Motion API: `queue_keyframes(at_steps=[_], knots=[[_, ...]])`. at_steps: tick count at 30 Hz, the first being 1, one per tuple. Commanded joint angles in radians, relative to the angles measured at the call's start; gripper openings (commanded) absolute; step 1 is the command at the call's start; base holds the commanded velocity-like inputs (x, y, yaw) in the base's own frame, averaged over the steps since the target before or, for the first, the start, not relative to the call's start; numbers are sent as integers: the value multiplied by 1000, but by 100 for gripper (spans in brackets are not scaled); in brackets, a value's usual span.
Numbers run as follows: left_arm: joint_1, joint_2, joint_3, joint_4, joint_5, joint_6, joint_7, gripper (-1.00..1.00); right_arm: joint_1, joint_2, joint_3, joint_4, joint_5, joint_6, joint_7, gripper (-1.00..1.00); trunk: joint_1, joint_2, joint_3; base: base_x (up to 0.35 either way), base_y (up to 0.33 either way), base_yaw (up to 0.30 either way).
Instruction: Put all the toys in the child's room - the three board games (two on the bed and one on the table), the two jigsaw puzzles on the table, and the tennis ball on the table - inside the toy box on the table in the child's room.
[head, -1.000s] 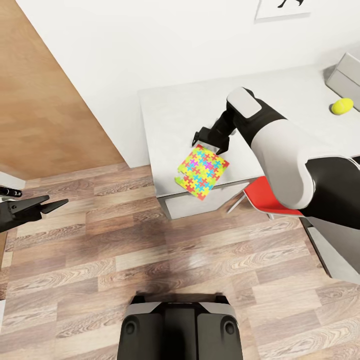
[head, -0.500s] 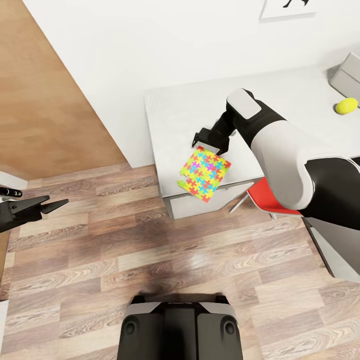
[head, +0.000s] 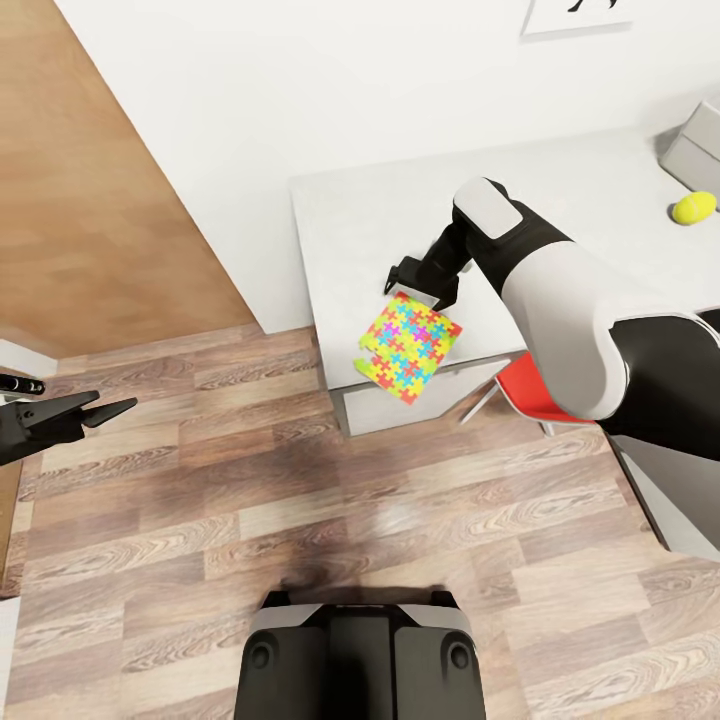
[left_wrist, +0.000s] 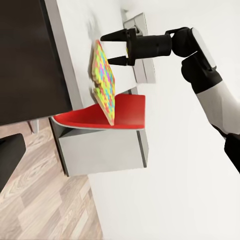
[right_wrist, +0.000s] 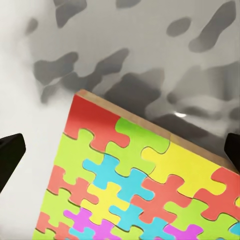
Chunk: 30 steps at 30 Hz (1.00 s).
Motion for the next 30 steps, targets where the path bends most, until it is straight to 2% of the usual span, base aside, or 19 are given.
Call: queue_keyframes(at_steps=[1, 30], knots=[[0, 0, 0, 0, 0, 11, -4, 100, 0, 0, 2, -1, -10, 2, -10, 100, 0, -2, -1, -20, 9, 0], [0, 0, -1, 0, -1, 11, -3, 100, 1, 0, 2, -1, -10, 2, -10, 100, 0, -2, -1, -38, 1, 0]])
